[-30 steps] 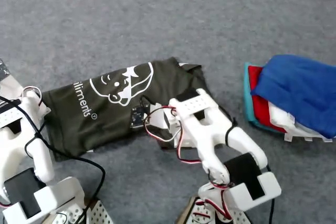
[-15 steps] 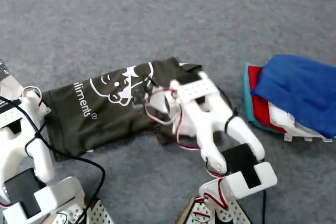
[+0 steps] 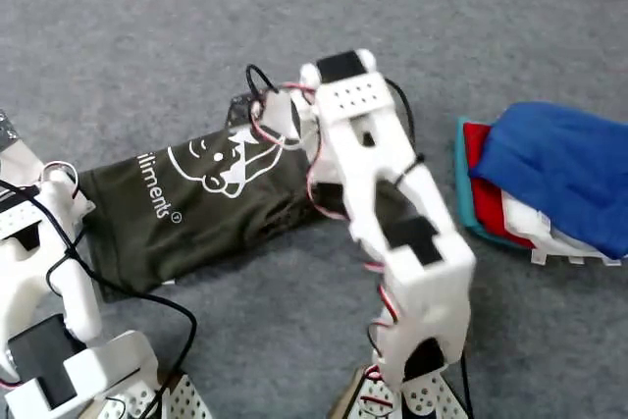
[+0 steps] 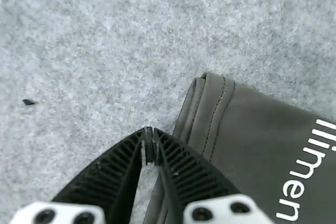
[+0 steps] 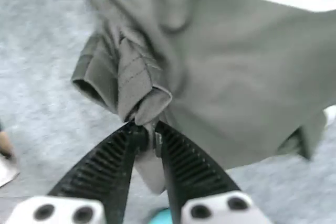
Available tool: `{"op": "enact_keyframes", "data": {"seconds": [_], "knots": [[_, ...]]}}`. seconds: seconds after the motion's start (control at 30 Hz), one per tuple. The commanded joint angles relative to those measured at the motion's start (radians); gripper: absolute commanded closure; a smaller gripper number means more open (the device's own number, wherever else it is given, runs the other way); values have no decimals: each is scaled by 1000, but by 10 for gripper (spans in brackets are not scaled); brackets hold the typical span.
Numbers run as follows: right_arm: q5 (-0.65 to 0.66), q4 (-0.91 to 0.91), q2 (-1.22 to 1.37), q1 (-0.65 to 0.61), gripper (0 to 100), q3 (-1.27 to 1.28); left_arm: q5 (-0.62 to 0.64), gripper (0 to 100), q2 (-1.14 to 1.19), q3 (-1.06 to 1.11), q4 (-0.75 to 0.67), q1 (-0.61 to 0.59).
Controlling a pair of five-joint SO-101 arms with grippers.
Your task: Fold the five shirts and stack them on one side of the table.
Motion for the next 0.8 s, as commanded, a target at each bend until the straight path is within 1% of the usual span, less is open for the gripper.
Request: {"op": "enact_keyframes", "data": {"seconds": [0.0, 0.2, 0.33, 0.37, 0.43, 0.53, 0.57, 0.6, 0.67, 0.77], "knots": [[72, 25, 93, -5, 995, -165, 5, 981, -4, -20, -14, 0], [189, 20, 142, -36, 995, -220, 5, 981, -4, -20, -14, 0], [201, -26, 145, -30, 991, -246, 5, 981, -4, -20, -14, 0], [201, -40, 145, -27, 977, -248, 5, 981, -4, -20, -14, 0], [201, -68, 145, -18, 893, -251, 5, 981, -4, -20, -14, 0], [201, -115, 145, -5, 673, -246, 5, 981, -4, -20, -14, 0], [201, -118, 145, -2, 622, -246, 5, 981, -4, -20, -14, 0], [201, -117, 145, -2, 592, -249, 2, 981, -4, -20, -14, 0], [199, -112, 137, -2, 595, -252, -18, 981, -4, -20, -14, 0], [199, -11, 122, -8, 653, -286, -18, 981, -4, -20, -14, 0]]}}
